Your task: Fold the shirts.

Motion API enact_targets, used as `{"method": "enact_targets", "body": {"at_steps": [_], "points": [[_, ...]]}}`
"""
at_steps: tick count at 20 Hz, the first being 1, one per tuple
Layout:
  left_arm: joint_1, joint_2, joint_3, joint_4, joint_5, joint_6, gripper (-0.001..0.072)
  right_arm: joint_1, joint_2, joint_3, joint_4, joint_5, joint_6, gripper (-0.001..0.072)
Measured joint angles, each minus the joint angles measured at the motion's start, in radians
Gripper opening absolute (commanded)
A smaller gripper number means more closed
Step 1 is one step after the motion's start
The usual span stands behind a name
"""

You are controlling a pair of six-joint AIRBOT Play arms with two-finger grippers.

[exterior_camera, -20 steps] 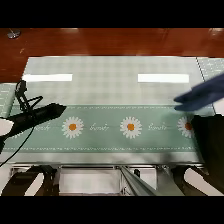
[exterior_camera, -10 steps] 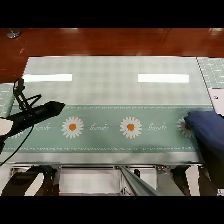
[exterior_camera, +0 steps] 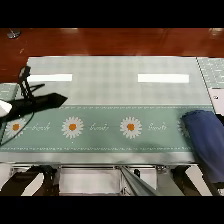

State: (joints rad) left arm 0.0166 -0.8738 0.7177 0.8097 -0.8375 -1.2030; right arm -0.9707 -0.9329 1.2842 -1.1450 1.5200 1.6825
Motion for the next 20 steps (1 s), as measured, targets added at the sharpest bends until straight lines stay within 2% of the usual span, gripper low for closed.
{"method": "enact_targets", "body": {"at_steps": [3, 5, 8, 10, 14, 20], "points": [[-0.002, -0.13, 0.308, 0.016, -0.117, -0.006, 0.0026, 0.244, -0.133, 0.164, 0.176, -0.143, -0.075, 0.0018], [-0.018, -0.208, 0.503, 0.08, -0.189, -0.064, 0.0026, 0.466, -0.216, 0.235, 0.19, -0.225, -0.124, 0.0018], [-0.069, -0.287, 0.659, 0.219, -0.259, -0.181, 0.0027, 0.796, -0.349, 0.282, 0.036, -0.287, -0.158, 0.0018], [-0.098, -0.316, 0.654, 0.319, -0.29, -0.25, 0.0026, 0.947, -0.439, 0.274, -0.123, -0.285, -0.146, 0.0018], [-0.1, -0.377, 0.582, 0.478, -0.315, -0.367, 0.0028, 1.062, -0.571, 0.208, -0.296, -0.282, -0.064, 0.0018], [-0.092, -0.421, 0.559, 0.544, -0.326, -0.415, 0.0029, 1.091, -0.621, 0.175, -0.381, -0.283, -0.01, 0.0018]]}}
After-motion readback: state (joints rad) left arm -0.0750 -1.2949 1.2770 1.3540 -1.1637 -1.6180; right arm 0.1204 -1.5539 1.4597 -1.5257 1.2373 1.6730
